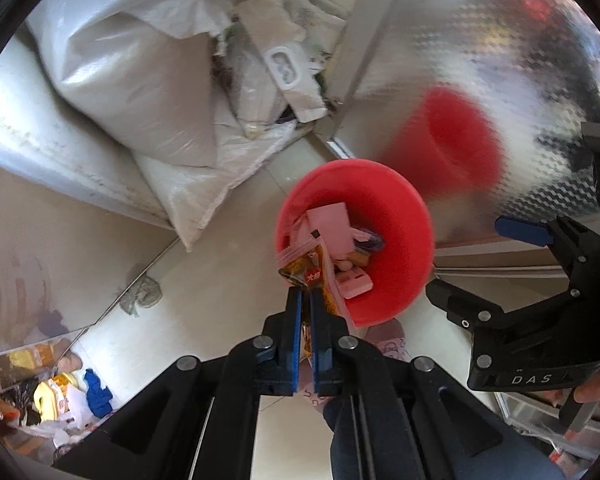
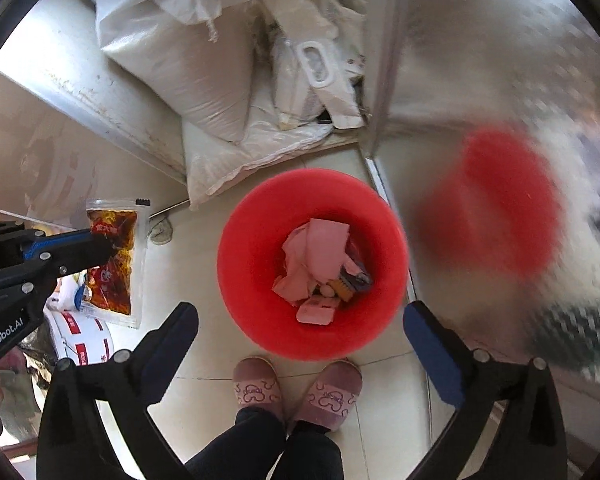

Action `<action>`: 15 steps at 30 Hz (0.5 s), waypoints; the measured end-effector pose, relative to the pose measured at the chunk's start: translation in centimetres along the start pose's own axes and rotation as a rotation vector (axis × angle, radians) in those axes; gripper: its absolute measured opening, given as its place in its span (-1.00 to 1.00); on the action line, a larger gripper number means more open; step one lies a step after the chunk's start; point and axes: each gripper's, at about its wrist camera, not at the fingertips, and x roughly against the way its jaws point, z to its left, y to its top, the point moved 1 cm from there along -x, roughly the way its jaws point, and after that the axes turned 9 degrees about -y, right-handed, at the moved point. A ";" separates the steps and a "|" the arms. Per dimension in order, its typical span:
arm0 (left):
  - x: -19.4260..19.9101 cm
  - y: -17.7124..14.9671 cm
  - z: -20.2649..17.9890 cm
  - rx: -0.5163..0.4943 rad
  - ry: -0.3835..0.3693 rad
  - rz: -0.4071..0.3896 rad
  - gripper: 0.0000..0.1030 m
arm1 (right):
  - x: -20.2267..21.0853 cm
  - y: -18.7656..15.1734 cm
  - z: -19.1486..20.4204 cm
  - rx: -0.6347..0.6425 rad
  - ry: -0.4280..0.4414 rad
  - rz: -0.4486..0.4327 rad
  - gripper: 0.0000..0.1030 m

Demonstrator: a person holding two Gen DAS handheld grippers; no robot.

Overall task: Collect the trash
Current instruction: 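Open the right tool to drop the spoon while the left drops the packet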

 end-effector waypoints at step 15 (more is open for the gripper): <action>-3.5 1.8 -4.2 -0.141 -0.135 0.069 -0.62 | -0.8 -1.5 -4.3 -0.153 -0.027 0.035 0.99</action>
